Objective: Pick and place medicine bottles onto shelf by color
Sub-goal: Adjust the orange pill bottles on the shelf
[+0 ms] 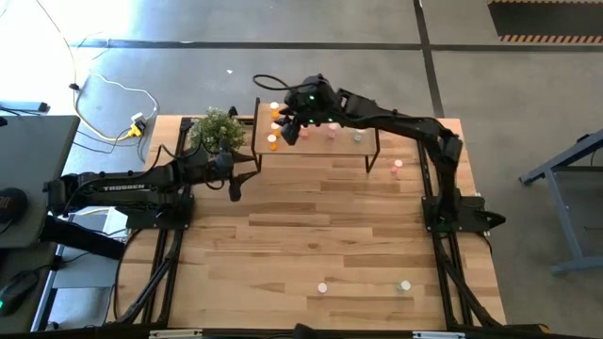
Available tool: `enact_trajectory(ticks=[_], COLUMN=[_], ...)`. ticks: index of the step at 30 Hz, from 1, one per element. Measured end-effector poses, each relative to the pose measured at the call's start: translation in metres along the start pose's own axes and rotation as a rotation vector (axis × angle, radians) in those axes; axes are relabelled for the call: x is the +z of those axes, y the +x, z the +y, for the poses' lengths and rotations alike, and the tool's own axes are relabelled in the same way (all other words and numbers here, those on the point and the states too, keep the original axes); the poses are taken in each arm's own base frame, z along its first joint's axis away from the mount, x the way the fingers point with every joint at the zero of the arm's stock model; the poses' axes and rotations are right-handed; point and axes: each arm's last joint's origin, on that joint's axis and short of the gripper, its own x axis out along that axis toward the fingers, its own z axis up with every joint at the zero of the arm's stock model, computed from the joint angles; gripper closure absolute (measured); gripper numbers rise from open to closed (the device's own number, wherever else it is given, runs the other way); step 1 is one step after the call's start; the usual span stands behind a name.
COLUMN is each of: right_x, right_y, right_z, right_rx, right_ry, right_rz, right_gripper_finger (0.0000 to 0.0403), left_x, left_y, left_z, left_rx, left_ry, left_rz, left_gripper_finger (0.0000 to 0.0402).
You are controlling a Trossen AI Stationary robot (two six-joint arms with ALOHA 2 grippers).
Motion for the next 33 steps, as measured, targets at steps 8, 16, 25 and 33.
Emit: enact_trajectory(ticks=[8, 16, 25, 33], right_x=[-0.006, -0.017, -0.031, -0.03], right_y=[0.014, 0.022, 0.038, 0.039], right_z=[-0.001, -0.002, -0.004, -0.007], right_rx=[0.006, 0.005, -0.005, -0.039], right_ry=[-0.003, 0.011, 0.017, 0.012], right_rz=[0.115, 0.174, 0.225, 0.218], right_gripper_finger=[0.0242, 0.0242, 0.0242, 0.0242], left_x=[-0.001, -0.001, -0.001, -0.001], left_y=[0.0, 0.0, 0.0, 0.0], left_z=[0.004, 0.004, 0.004, 0.004], left_rx=[0.003, -0.01, -0.009, -0.006], left_ry=[0.0, -0.003, -0.003, -0.003], left_rz=[0.007, 0.003, 0.002, 0.001], left_gripper_finger=[0.0202, 0.0202, 0.0202, 0.0202])
